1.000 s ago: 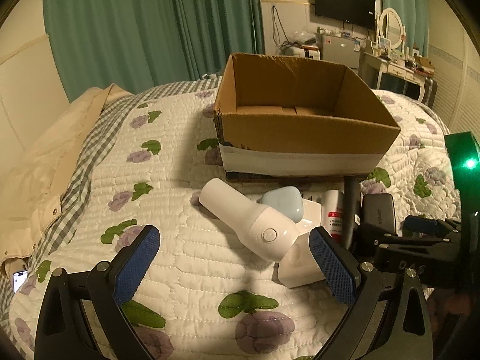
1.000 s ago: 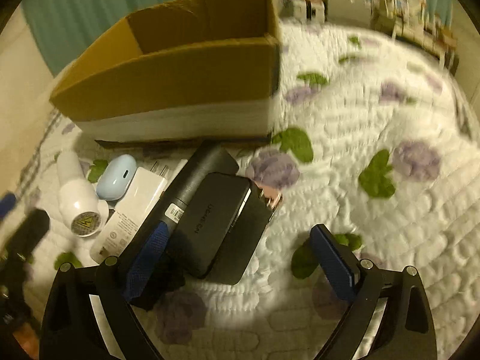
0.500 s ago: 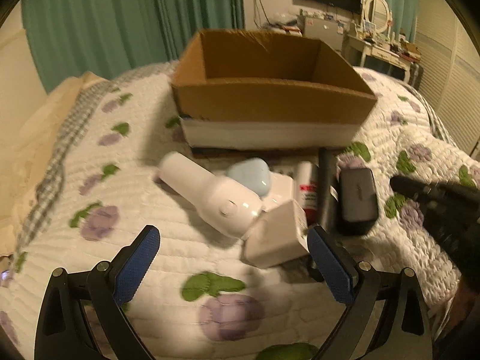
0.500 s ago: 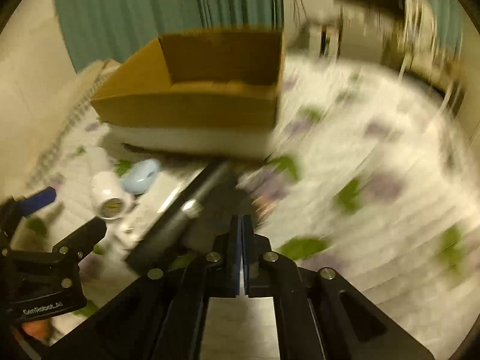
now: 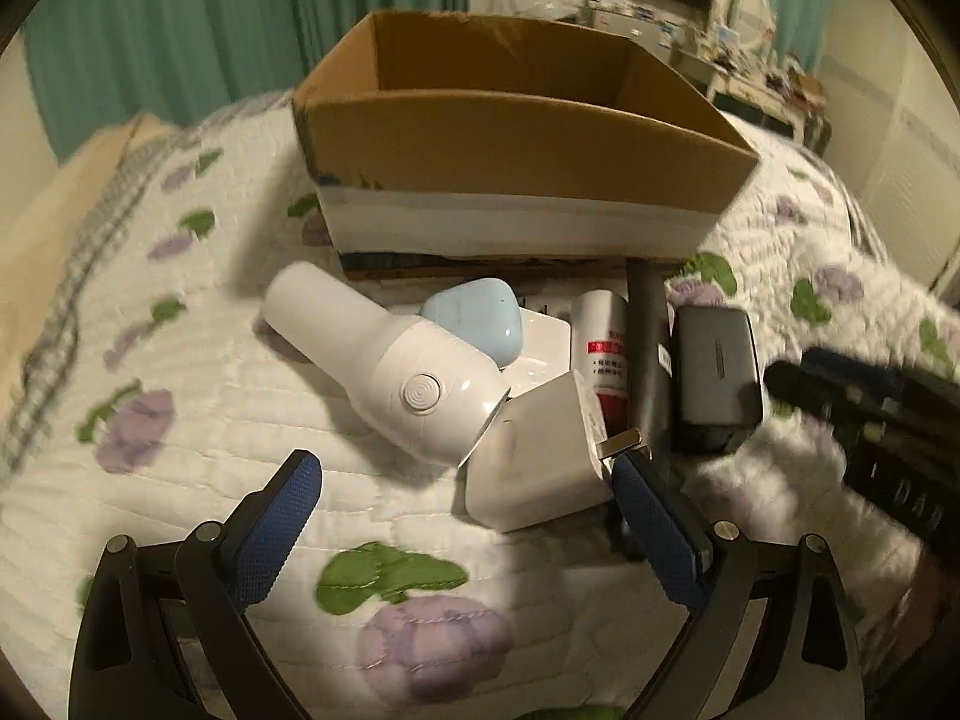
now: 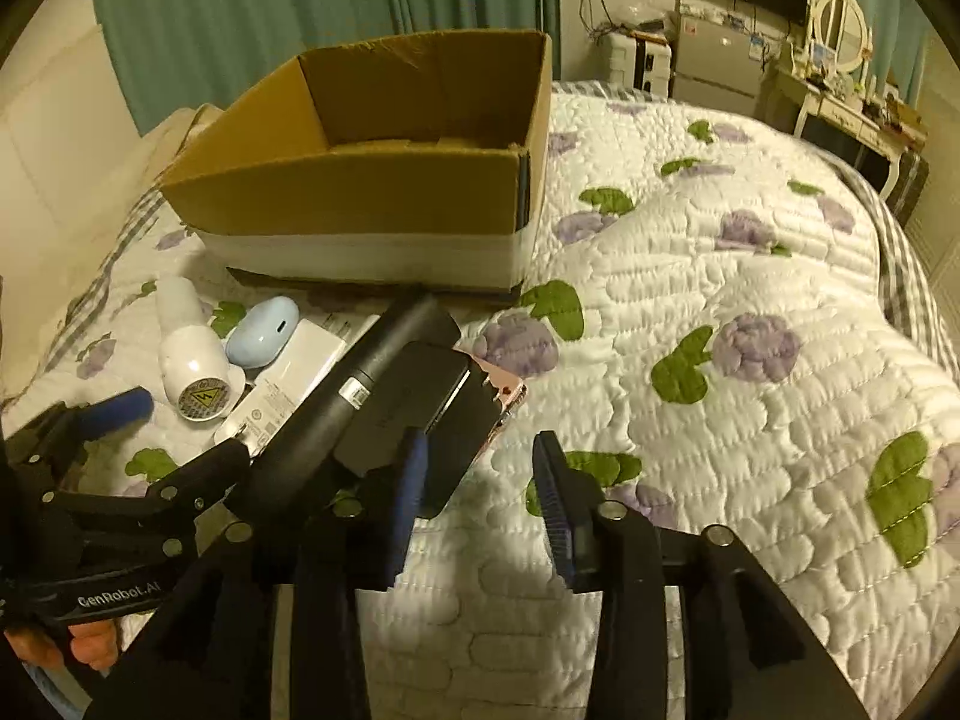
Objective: Organize rigid objects
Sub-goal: 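Move left tool toward white adapter while right tool approaches black UGREEN charger, then grasp white power adapter with left tool while right tool grasps black UGREEN charger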
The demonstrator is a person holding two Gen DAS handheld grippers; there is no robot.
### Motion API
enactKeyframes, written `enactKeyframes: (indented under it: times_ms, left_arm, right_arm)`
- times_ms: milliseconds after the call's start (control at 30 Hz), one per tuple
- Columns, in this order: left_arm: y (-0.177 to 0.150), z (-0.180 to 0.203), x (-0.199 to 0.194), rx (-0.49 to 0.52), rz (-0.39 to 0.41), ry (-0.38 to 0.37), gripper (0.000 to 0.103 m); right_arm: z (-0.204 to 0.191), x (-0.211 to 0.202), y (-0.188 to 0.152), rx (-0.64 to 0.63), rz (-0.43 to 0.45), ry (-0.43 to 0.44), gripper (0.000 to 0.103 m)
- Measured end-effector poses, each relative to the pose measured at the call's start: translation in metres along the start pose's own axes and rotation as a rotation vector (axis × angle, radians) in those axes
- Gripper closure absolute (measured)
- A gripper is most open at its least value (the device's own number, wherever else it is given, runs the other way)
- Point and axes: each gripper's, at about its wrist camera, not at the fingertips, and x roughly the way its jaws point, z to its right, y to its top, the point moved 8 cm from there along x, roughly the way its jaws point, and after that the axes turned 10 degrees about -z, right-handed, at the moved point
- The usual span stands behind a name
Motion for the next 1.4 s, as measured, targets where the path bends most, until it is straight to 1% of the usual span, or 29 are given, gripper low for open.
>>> enactKeyframes:
  times_ms: [200, 300, 400, 467, 533, 567, 633, 700, 833, 900, 967, 1033, 1067, 1100, 1133, 1167, 1200, 1233, 1267, 1300, 1400]
  left_arm:
    - [-0.006, 0.018, -0.01, 0.174, 0.035, 0.091, 0.006]
    - [-0.008, 0.028, -0.007, 0.224, 0.035, 0.095, 0.008]
    - [-0.007, 0.037, -0.005, 0.267, 0.043, 0.062, 0.021]
    - [-0.006, 0.037, -0.007, 0.274, 0.046, 0.035, 0.028]
    - [-0.006, 0.036, -0.012, 0.276, 0.055, 0.015, 0.045]
    - [-0.007, 0.035, -0.015, 0.278, 0.058, 0.013, 0.047]
    - [-0.007, 0.031, -0.017, 0.286, 0.066, 0.047, 0.047]
    - [-0.008, 0.029, -0.015, 0.287, 0.06, 0.046, 0.047]
    - [-0.017, 0.038, -0.005, 0.358, 0.029, 0.074, 0.047]
    - [-0.017, 0.04, -0.001, 0.374, 0.021, 0.091, 0.047]
    - [-0.014, 0.043, 0.007, 0.397, 0.017, 0.128, 0.047]
    - [-0.012, 0.045, 0.017, 0.422, -0.003, 0.166, 0.048]
    - [-0.009, 0.046, 0.022, 0.425, -0.006, 0.182, 0.052]
    - [-0.007, 0.047, 0.025, 0.425, -0.005, 0.183, 0.061]
    - [-0.005, 0.047, 0.025, 0.421, -0.004, 0.186, 0.062]
    - [-0.005, 0.046, 0.024, 0.417, -0.002, 0.181, 0.063]
    - [-0.004, 0.045, 0.02, 0.399, 0.008, 0.162, 0.066]
    - [-0.002, 0.042, 0.015, 0.37, 0.021, 0.141, 0.069]
    - [0.0, 0.037, 0.01, 0.334, 0.03, 0.12, 0.07]
    - [0.002, 0.033, 0.004, 0.302, 0.04, 0.102, 0.072]
    - [0.008, 0.019, -0.017, 0.196, 0.075, 0.01, 0.074]
  right_arm:
    - [-0.001, -0.007, 0.003, -0.014, 0.017, -0.014, 0.066]
    - [0.001, -0.009, 0.004, -0.009, 0.022, -0.013, 0.066]
    - [0.001, -0.009, 0.004, -0.006, 0.019, -0.009, 0.066]
    - [0.001, -0.009, 0.004, -0.006, 0.018, -0.007, 0.066]
    - [0.001, -0.01, 0.004, -0.005, 0.02, -0.006, 0.066]
    - [0.002, -0.01, 0.004, -0.003, 0.021, -0.006, 0.066]
    - [0.003, -0.011, 0.004, 0.004, 0.023, -0.004, 0.066]
    - [0.003, -0.01, 0.004, 0.007, 0.02, -0.003, 0.066]
    - [0.002, -0.01, 0.003, 0.006, 0.012, -0.003, 0.066]
    - [0.003, -0.01, 0.003, 0.009, 0.013, -0.002, 0.066]
    - [0.003, -0.009, 0.003, 0.011, 0.009, -0.002, 0.066]
    - [0.002, -0.007, 0.002, 0.012, 0.003, 0.0, 0.066]
    - [0.002, -0.006, 0.001, 0.012, 0.0, 0.0, 0.066]
    - [0.002, -0.005, 0.001, 0.011, -0.003, 0.0, 0.066]
    - [0.002, -0.005, 0.001, 0.011, -0.003, -0.002, 0.066]
    - [0.003, -0.004, 0.001, 0.012, -0.005, -0.007, 0.058]
    - [0.003, -0.004, 0.001, 0.013, -0.005, -0.014, 0.043]
    - [0.004, -0.004, 0.001, 0.014, -0.002, -0.024, 0.036]
    - [0.004, -0.005, 0.001, 0.013, 0.005, -0.031, 0.032]
    - [0.003, -0.006, 0.002, 0.009, 0.011, -0.034, 0.032]
    - [-0.002, -0.005, 0.002, -0.015, 0.011, -0.028, 0.032]
